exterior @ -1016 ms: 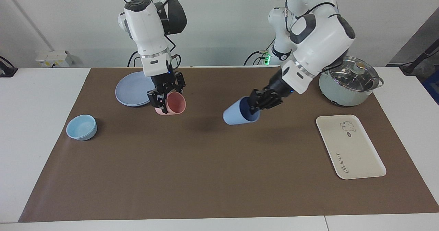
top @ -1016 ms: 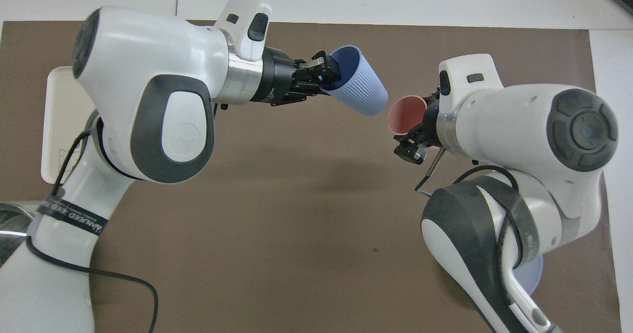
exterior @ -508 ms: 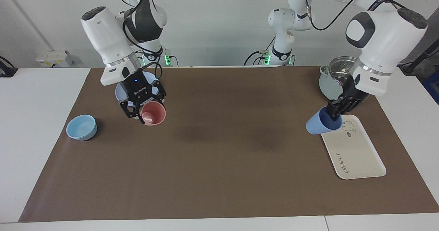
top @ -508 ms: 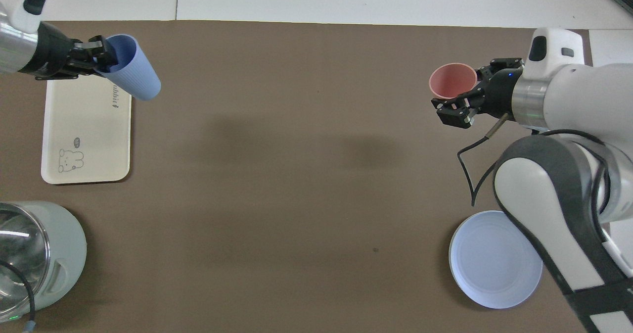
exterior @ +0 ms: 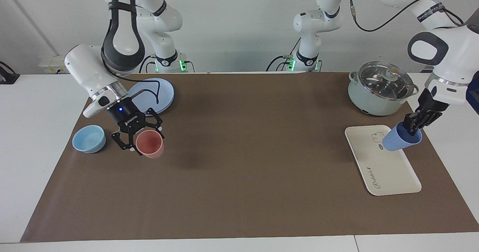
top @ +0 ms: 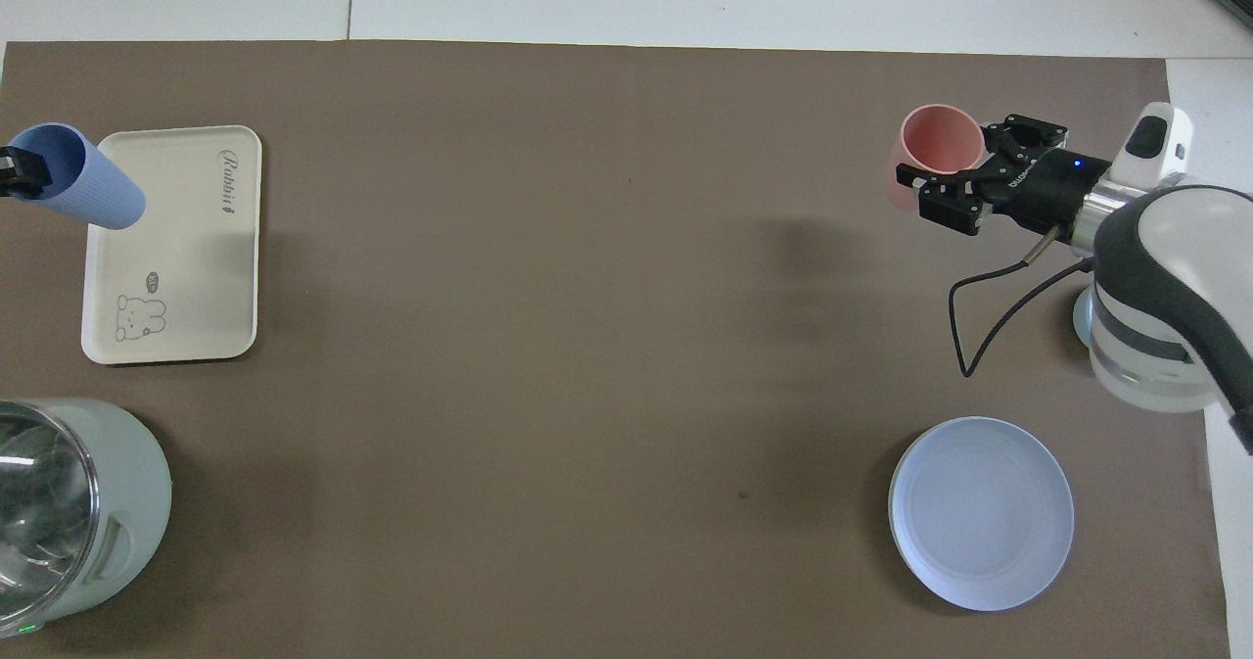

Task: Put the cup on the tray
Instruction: 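Carry the blue cup to the tray while the right gripper lowers the pink cup, then lower the blue cup onto the tray while the right gripper releases the pink cup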

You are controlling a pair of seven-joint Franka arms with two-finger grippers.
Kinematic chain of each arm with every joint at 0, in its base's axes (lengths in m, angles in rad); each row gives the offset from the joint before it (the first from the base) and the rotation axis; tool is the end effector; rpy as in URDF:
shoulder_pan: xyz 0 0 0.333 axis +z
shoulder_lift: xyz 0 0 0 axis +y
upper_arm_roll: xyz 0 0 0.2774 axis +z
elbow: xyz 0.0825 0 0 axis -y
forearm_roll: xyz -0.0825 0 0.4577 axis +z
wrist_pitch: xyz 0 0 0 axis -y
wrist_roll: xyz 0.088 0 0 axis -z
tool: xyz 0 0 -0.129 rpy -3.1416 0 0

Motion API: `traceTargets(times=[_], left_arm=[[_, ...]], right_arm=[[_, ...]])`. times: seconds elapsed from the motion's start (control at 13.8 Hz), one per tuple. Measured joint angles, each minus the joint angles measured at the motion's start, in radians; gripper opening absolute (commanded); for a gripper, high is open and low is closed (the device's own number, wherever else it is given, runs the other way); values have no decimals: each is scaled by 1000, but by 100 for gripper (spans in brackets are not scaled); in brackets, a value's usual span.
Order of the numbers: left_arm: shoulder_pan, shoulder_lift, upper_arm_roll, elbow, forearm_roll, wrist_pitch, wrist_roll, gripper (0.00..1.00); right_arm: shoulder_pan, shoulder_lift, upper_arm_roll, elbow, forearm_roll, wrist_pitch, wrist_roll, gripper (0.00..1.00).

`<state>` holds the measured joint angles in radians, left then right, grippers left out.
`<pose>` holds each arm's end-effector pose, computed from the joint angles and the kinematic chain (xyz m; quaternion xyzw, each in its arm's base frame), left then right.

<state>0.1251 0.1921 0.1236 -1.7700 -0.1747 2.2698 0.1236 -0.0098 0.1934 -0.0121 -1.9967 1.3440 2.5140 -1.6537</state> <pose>0.6923 0.1651 0.3964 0.9806 0.1038 0.1629 0.0337 0.6813 -0.0104 0.2994 -0.8487 -0.2627 -0.4126 0.2010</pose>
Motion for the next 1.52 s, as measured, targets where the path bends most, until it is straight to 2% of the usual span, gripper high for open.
traceTargets(times=[0.22,0.36,0.73,0.8,0.87,1.02,1.16,1.23,1.31,1.38,1.45,1.52], left_arm=[[1,42,-4,-31,-75,101,-1,0],[5,85,-3,-39,-102,152,28,0],[32,139,-3,-44,-111,190,123,0],[37,139,-4,-49,-112,194,128,0],[39,139,-4,-59,-112,207,131,0],[39,139,-6,-75,-112,228,133,0],[39,139,-8,-79,-113,232,133,14],[39,139,-9,-80,-113,233,133,28],[39,139,-10,-80,-113,234,133,53],[39,139,-10,-80,-113,235,133,91],[38,139,-10,-80,-113,236,134,97],[38,139,-11,-80,-113,238,134,99]], right_arm=[[-28,67,0,-23,201,0,-239,0],[-47,108,0,-27,292,-7,-354,0],[-118,178,1,-27,344,-110,-522,0],[-122,179,1,-27,344,-113,-524,38],[-122,179,1,-27,344,-113,-524,99],[-121,179,3,-27,344,-113,-524,100],[-121,175,3,-22,344,-113,-524,100],[-120,166,3,-19,344,-112,-523,100],[-118,153,3,-18,345,-108,-516,100],[-115,138,3,-19,345,-98,-499,100],[-114,119,4,-20,345,-91,-478,100],[-113,99,5,-22,344,-79,-460,100]])
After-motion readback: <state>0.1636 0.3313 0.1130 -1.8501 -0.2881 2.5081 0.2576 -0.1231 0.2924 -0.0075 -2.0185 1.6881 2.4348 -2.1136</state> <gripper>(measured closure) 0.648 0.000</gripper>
